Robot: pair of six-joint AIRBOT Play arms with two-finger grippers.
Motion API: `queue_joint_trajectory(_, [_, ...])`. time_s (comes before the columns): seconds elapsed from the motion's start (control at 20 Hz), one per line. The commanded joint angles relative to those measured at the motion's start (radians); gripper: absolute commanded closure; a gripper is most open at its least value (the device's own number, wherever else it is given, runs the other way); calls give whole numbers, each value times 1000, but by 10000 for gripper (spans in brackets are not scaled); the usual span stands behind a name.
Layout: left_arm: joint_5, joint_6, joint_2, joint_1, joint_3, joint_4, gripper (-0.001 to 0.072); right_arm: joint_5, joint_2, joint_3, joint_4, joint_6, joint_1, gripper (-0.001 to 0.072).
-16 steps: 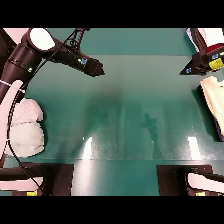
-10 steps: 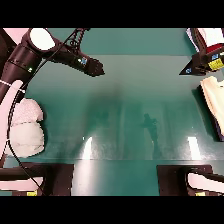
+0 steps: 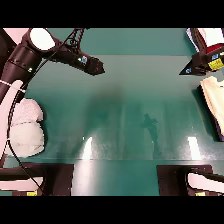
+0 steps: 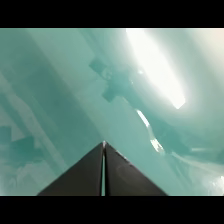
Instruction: Fold the shirts.
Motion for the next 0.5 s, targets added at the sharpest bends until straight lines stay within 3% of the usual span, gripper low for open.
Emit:
queue_joint_trajectory(0.0, [-43, -118, 23, 38, 40, 115, 686, -5, 0, 0, 0, 0, 0, 696])
queue_joint_trajectory(0.25, [-253, -230, 213, 200, 63, 649, 684, -23, 0, 0, 0, 0, 1, 696])
queue_joint_trajectory(0.3, [-308, -232, 233, 232, 51, 733, 609, -42, 0, 0, 0, 0, 1, 696])
queue_joint_trajectory(0.35, [-352, -240, 245, 270, 32, 799, 250, -56, 0, 0, 0, 0, 1, 696])
queue_joint_trajectory(0.4, [-383, -263, 245, 312, 8, 835, -10, -65, 0, 0, 0, 0, 1, 696])
queue_joint_trajectory(0.45, [-393, -277, 245, 356, -27, 840, -13, -68, 0, 0, 0, 0, 1, 696])
